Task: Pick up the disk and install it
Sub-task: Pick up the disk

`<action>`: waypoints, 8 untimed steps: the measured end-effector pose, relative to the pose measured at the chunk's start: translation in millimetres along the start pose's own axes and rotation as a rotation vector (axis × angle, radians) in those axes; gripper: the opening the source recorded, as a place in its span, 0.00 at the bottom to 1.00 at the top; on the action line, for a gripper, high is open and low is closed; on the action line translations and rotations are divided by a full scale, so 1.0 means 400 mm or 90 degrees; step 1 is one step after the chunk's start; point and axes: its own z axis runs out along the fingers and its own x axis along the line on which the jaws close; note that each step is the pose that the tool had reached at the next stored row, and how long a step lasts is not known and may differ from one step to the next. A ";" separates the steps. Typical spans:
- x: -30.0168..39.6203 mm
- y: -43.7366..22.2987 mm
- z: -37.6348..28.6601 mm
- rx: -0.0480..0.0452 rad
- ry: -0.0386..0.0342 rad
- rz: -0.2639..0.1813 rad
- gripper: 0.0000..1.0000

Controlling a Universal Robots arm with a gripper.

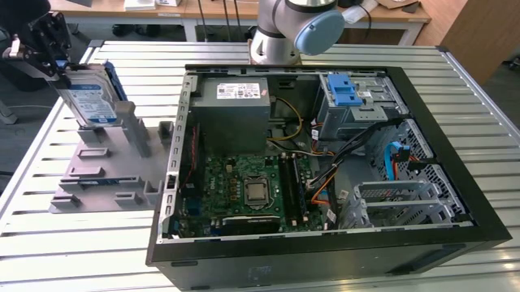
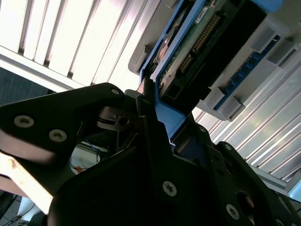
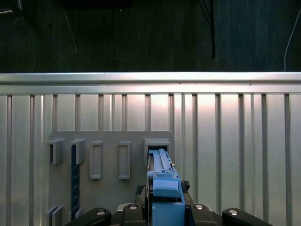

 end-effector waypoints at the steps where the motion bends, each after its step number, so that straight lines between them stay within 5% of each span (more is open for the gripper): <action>1: 0.000 0.000 -0.001 0.0000 0.0000 0.000 0.36; 8: 0.000 0.000 -0.005 0.0001 0.0000 0.000 0.36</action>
